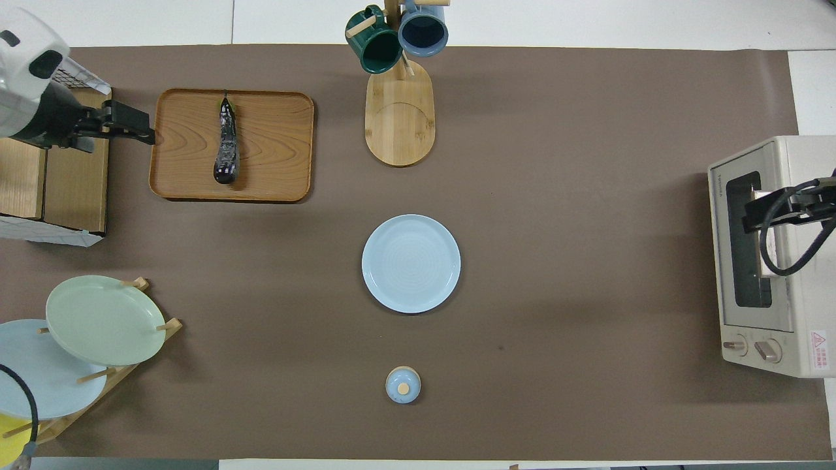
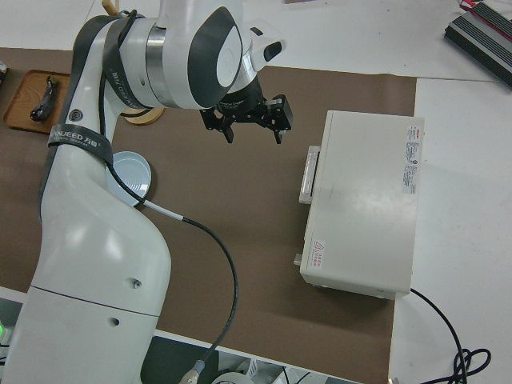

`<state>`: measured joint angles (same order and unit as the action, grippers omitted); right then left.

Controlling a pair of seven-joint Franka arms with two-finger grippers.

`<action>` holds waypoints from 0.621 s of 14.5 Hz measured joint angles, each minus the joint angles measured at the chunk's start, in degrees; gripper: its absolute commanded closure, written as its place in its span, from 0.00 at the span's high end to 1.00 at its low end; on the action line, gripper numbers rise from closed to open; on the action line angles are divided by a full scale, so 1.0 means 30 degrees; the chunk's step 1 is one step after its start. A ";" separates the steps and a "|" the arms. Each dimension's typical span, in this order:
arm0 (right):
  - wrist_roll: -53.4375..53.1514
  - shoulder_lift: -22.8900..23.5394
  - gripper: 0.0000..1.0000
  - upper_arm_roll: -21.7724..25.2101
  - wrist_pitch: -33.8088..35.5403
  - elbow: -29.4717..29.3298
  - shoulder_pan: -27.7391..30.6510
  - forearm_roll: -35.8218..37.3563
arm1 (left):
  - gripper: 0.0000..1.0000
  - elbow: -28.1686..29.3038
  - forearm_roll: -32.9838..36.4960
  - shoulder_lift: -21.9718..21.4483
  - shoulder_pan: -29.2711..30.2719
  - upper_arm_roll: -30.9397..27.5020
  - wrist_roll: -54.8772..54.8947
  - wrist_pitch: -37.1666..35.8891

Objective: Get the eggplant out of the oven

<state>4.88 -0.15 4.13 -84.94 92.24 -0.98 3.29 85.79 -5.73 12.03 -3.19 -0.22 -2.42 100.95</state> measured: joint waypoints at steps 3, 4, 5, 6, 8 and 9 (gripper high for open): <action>0.0000 0.0001 1.00 -0.0001 -0.0136 -0.0048 -0.0001 -0.0003 | 1.00 0.0339 0.0033 -0.2027 -0.0001 0.0000 -0.0012 -0.2277; 0.0000 0.0000 1.00 -0.0001 -0.0136 -0.0078 -0.0001 -0.0003 | 1.00 0.0723 0.0038 -0.2586 -0.0002 0.0001 -0.0012 -0.2583; 0.0000 0.0000 1.00 -0.0001 -0.0136 -0.0106 -0.0001 -0.0003 | 1.00 0.1223 0.0039 -0.3054 -0.0007 0.0007 -0.0012 -0.2703; 0.0000 0.0000 1.00 -0.0001 -0.0136 -0.0124 -0.0001 -0.0003 | 1.00 0.1805 0.0040 -0.3432 -0.0020 0.0021 -0.0012 -0.2716; 0.0000 0.0000 1.00 -0.0003 -0.0136 -0.0128 -0.0004 -0.0004 | 1.00 0.2955 0.0040 -0.3902 -0.0039 0.0072 -0.0012 -0.2666; 0.0000 0.0000 1.00 -0.0006 -0.0136 -0.0128 -0.0013 -0.0004 | 1.00 0.3360 0.0050 -0.4011 -0.0057 0.0082 -0.0012 -0.2630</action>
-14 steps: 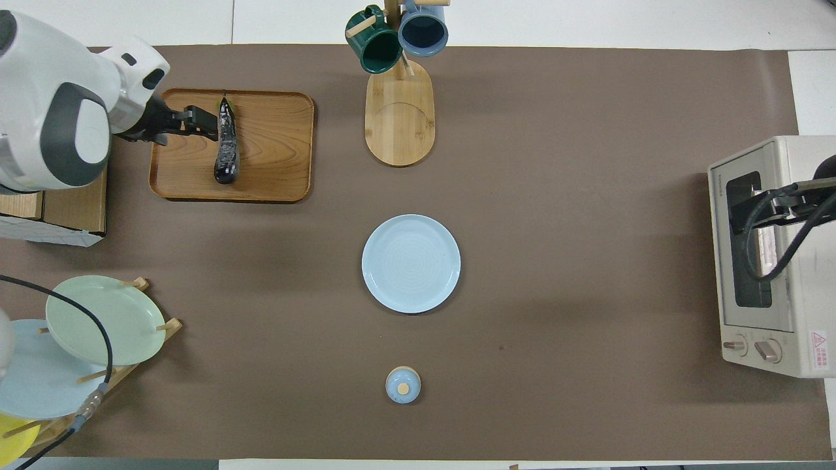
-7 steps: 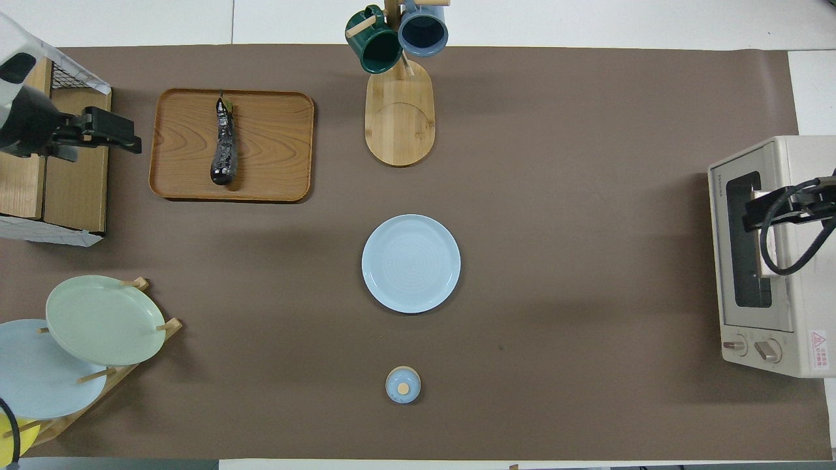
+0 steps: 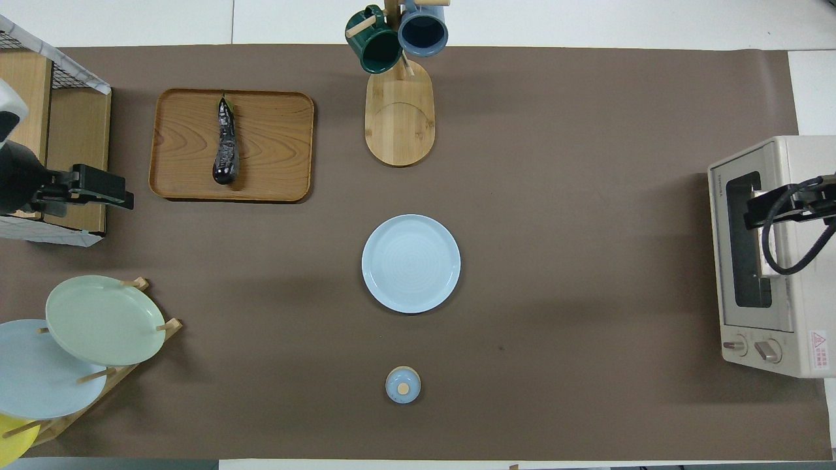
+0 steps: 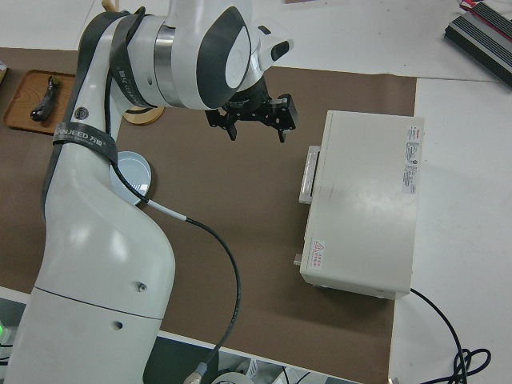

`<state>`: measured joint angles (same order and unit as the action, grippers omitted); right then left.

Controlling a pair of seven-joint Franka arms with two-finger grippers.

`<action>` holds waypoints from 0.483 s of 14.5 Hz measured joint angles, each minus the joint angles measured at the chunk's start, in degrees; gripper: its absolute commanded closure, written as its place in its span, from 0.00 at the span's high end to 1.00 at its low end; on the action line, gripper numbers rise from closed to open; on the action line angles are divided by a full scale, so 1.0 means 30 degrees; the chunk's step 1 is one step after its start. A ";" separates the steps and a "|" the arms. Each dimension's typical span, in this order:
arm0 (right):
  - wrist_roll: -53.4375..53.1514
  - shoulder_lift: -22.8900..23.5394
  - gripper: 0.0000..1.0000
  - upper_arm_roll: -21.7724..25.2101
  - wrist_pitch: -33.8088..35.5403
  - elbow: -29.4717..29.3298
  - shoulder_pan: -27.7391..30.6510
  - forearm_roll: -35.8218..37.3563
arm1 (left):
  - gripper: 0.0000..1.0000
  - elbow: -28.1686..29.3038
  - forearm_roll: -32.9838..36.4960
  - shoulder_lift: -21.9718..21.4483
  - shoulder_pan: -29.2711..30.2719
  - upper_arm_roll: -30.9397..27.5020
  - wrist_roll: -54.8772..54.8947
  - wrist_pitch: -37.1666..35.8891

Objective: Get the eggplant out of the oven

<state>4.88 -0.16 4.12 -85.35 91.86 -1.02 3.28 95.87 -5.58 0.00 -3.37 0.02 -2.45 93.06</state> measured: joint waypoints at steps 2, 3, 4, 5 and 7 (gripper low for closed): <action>0.0000 0.0000 1.00 -0.0006 0.0000 0.0001 -0.0007 -0.0001 | 1.00 0.0225 0.0646 -0.0041 -0.0095 0.0037 0.0001 -0.0047; 0.0000 0.0000 1.00 -0.0006 0.0000 0.0001 -0.0006 -0.0001 | 1.00 0.0224 0.1023 -0.0063 -0.0240 0.0045 0.0001 -0.0183; 0.0000 0.0000 1.00 -0.0006 0.0000 0.0001 -0.0007 -0.0001 | 1.00 0.0223 0.1196 -0.0095 -0.0352 0.0072 -0.0013 -0.0449; 0.0000 0.0000 1.00 -0.0006 0.0000 0.0001 -0.0007 -0.0001 | 1.00 0.0207 0.1275 -0.0140 -0.0397 0.0088 -0.0038 -0.0784; 0.0000 0.0000 1.00 -0.0006 0.0000 0.0001 -0.0007 -0.0001 | 1.00 -0.0093 0.1295 -0.0202 -0.0400 0.0063 -0.0054 -0.1373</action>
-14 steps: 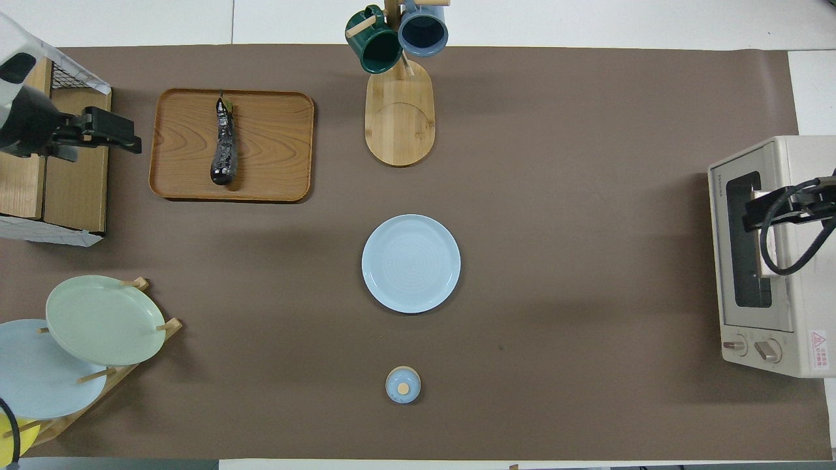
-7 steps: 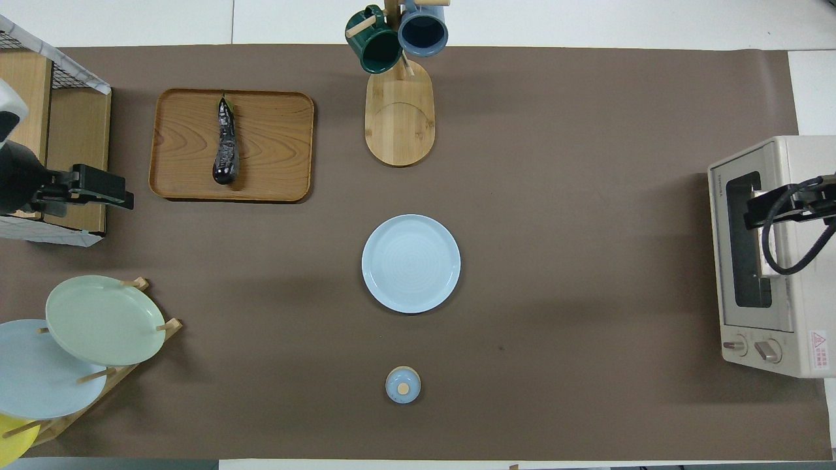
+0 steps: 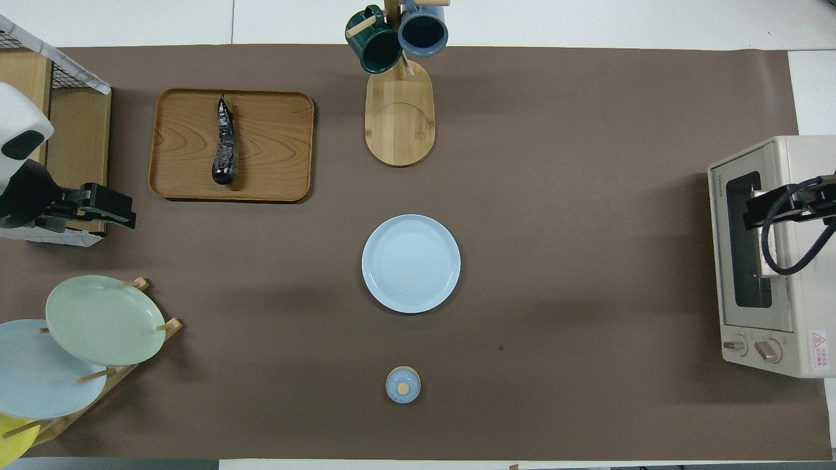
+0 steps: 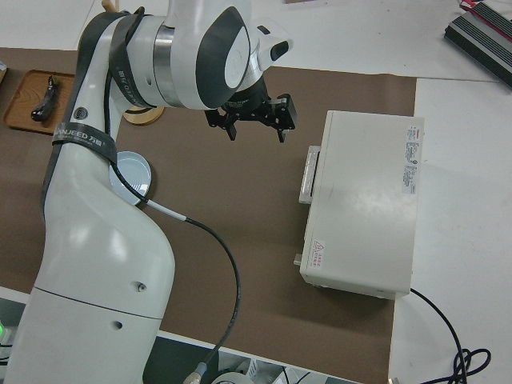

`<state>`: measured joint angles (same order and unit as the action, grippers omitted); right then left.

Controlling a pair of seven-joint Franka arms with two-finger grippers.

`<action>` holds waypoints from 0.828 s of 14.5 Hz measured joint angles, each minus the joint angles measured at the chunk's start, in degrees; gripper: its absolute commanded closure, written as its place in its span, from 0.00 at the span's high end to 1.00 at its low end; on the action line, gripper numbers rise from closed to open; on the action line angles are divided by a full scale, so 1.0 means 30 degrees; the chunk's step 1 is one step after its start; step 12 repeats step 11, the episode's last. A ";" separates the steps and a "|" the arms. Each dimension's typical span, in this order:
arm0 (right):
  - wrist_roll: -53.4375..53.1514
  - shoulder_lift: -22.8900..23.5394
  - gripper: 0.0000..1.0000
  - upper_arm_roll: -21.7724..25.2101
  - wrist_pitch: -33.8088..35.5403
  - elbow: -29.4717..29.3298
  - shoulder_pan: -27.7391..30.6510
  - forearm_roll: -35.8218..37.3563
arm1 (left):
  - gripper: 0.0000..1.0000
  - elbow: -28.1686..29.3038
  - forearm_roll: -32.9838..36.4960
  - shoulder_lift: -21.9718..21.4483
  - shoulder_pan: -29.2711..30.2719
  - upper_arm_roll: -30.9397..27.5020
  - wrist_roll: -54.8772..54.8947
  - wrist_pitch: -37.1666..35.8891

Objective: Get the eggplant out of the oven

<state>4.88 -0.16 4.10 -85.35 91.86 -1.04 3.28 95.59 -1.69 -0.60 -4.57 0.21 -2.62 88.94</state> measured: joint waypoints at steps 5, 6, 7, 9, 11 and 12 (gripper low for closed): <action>0.0000 0.0000 1.00 0.0000 0.0000 0.0000 0.0000 0.0000 | 1.00 -0.0999 -0.0037 0.0022 0.0466 -0.0028 -0.0098 -0.0164; 0.0000 0.0000 1.00 0.0000 0.0000 0.0000 0.0000 0.0000 | 1.00 -0.0995 -0.0042 0.0047 0.0519 -0.0032 -0.0098 -0.0197; 0.0000 0.0000 1.00 0.0000 0.0000 0.0000 0.0000 0.0000 | 1.00 -0.0989 -0.0044 0.0088 0.0531 -0.0031 -0.0098 -0.0207; 0.0000 0.0000 1.00 0.0000 0.0000 0.0000 0.0000 0.0000 | 1.00 -0.0987 -0.0046 0.0187 0.0531 -0.0014 -0.0098 -0.0220; 0.0000 0.0000 1.00 0.0000 0.0000 0.0000 0.0000 0.0000 | 1.00 -0.0987 -0.0046 0.0237 0.0533 -0.0011 -0.0098 -0.0240; 0.0000 0.0000 1.00 0.0000 0.0000 0.0000 0.0000 0.0000 | 1.00 -0.0987 -0.0046 0.0237 0.0533 -0.0011 -0.0098 -0.0240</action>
